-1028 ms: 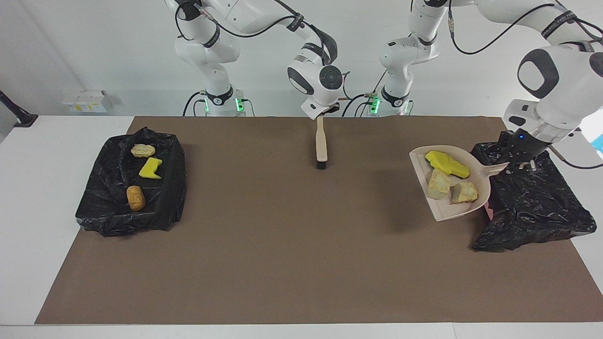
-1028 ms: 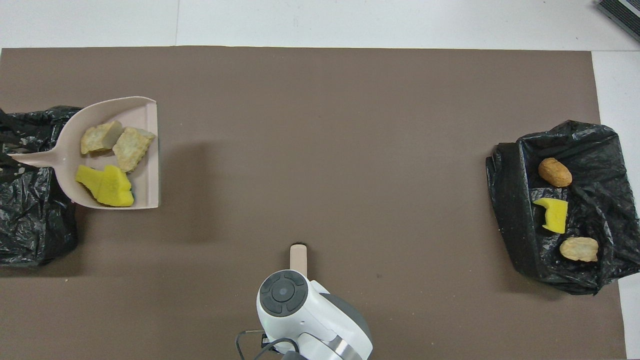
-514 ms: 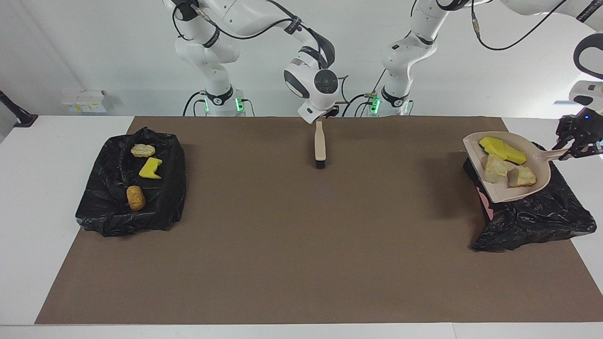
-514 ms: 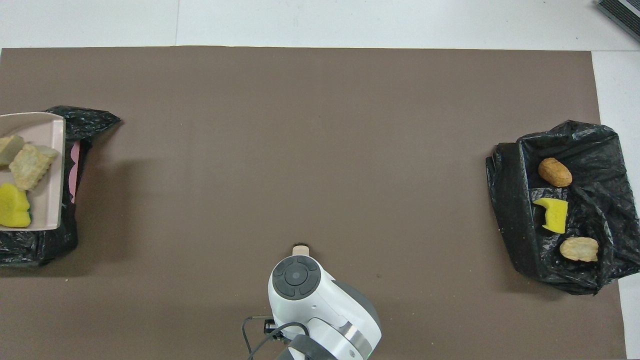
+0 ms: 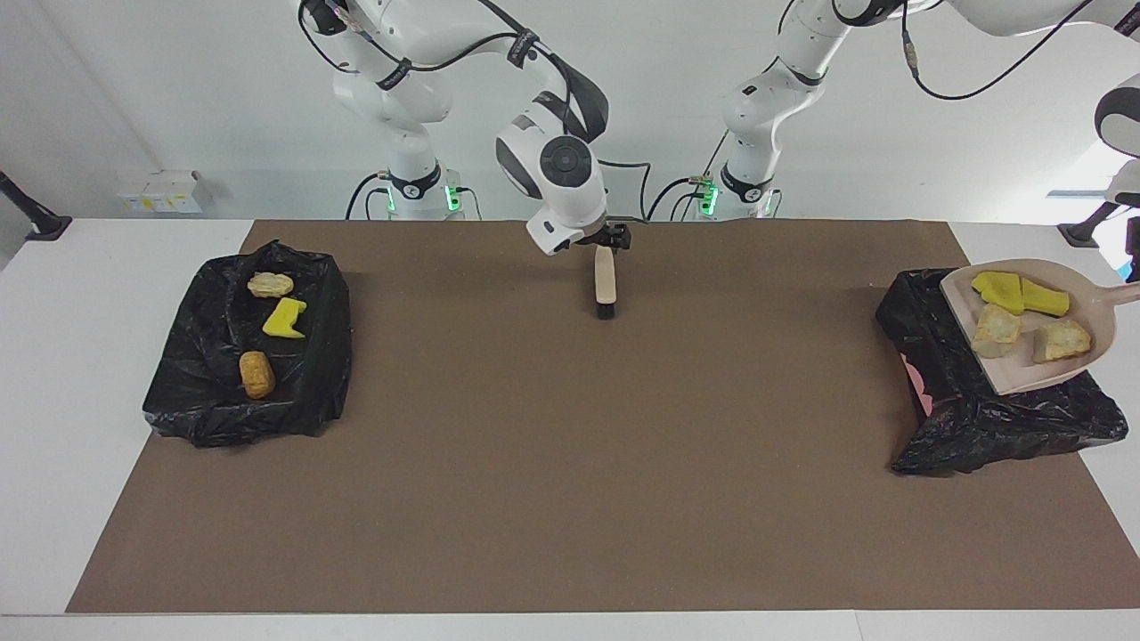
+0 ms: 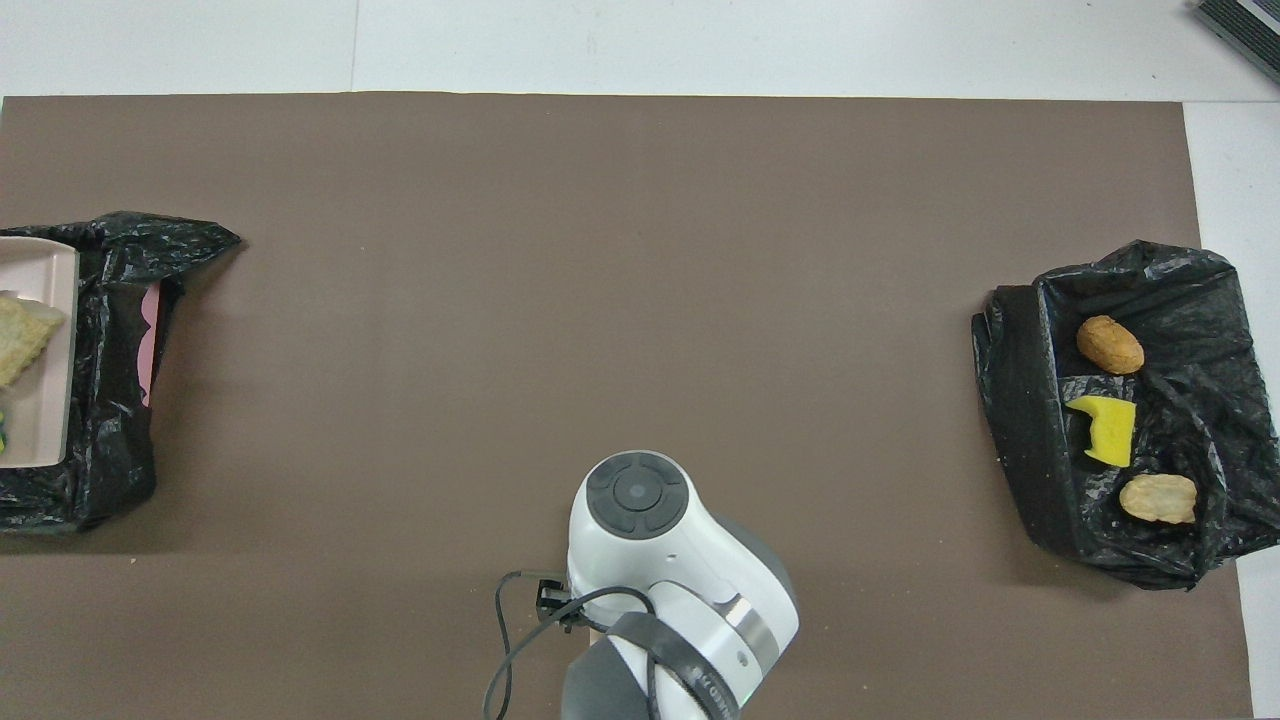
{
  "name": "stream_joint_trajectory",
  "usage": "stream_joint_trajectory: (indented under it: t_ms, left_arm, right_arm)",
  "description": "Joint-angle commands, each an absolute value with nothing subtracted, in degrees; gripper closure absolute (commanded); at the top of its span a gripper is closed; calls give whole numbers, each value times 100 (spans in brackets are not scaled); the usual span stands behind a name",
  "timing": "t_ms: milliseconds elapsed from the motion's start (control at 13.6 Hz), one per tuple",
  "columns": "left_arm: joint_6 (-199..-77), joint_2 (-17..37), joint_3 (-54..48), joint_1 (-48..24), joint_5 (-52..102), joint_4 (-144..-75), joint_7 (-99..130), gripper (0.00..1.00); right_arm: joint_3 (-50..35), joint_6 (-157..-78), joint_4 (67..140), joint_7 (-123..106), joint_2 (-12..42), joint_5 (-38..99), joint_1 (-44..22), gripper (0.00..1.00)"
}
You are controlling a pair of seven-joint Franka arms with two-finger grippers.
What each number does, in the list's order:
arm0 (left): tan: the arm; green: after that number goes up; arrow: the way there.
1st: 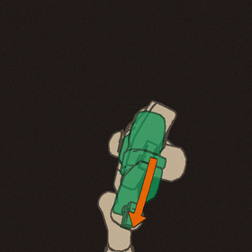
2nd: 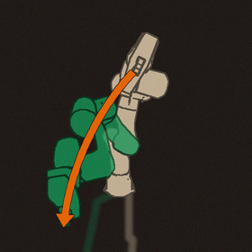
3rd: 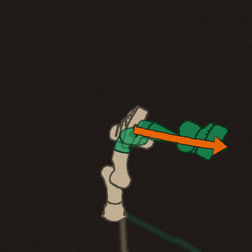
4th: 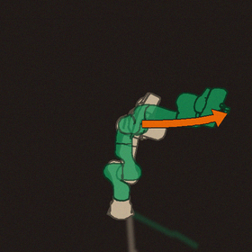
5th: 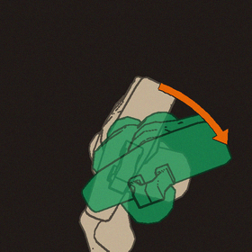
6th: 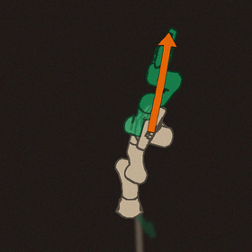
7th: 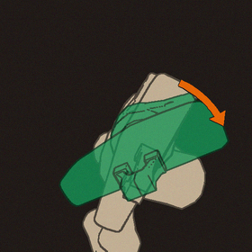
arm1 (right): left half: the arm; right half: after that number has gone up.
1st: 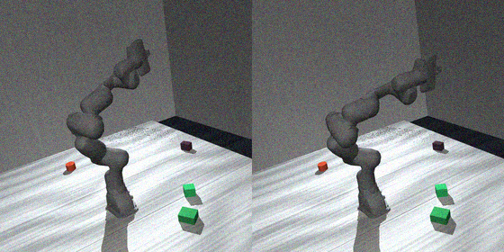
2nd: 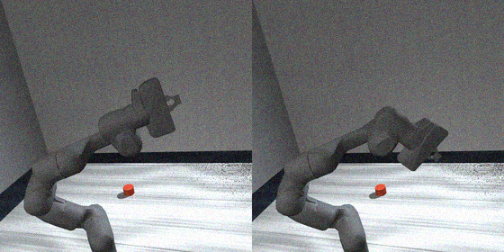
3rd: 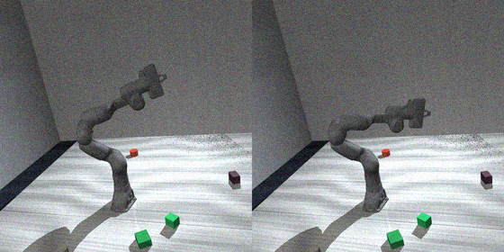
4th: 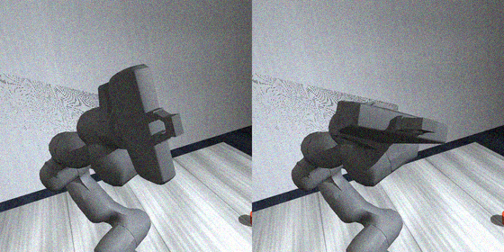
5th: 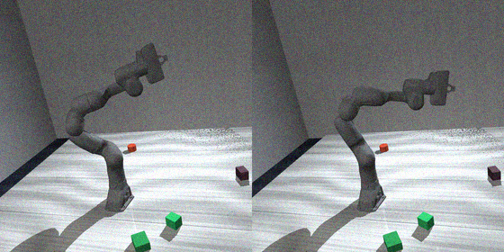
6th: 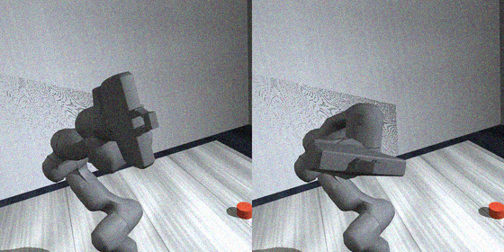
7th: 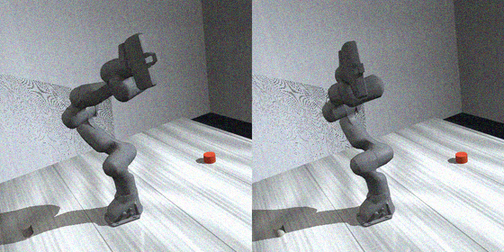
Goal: Sweep and dump trash in bin
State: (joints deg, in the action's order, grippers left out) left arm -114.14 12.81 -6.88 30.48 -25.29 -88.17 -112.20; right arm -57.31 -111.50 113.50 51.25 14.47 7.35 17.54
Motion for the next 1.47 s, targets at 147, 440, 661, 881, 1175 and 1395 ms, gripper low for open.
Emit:
stream_joint_trajectory:
  t_ms: [147, 440, 661, 881, 1175, 1395]
  left_arm:
    - [-11899, 941, -686, 2953, -3889, -9437, -10821, 100]
    - [-12155, 476, -694, 2708, -5208, -10203, -9687, 100]
    - [-12068, 255, -694, 2541, -6167, -10459, -9029, 100]
    - [-11621, 150, -694, 2269, -6888, -10494, -8799, 100]
    - [-10304, 106, -694, 1672, -7154, -10494, -7683, 100]
    - [-9801, 79, -712, 1293, -7137, -10494, -7384, 100]
  right_arm:
    - [-5783, -10863, 10820, 4914, 1143, 185, 2644, 0]
    - [-5783, -10573, 10495, 4562, 1134, 36, 2918, 0]
    - [-5766, -10521, 10380, 4518, 1134, -157, 2970, 0]
    - [-5505, -10503, 10170, 4229, 1003, -456, 3112, 0]
    - [-3153, -10214, 9485, 3694, 467, -343, 1586, 0]
    - [-2392, -9276, 8905, 2753, 203, -308, 1257, 0]
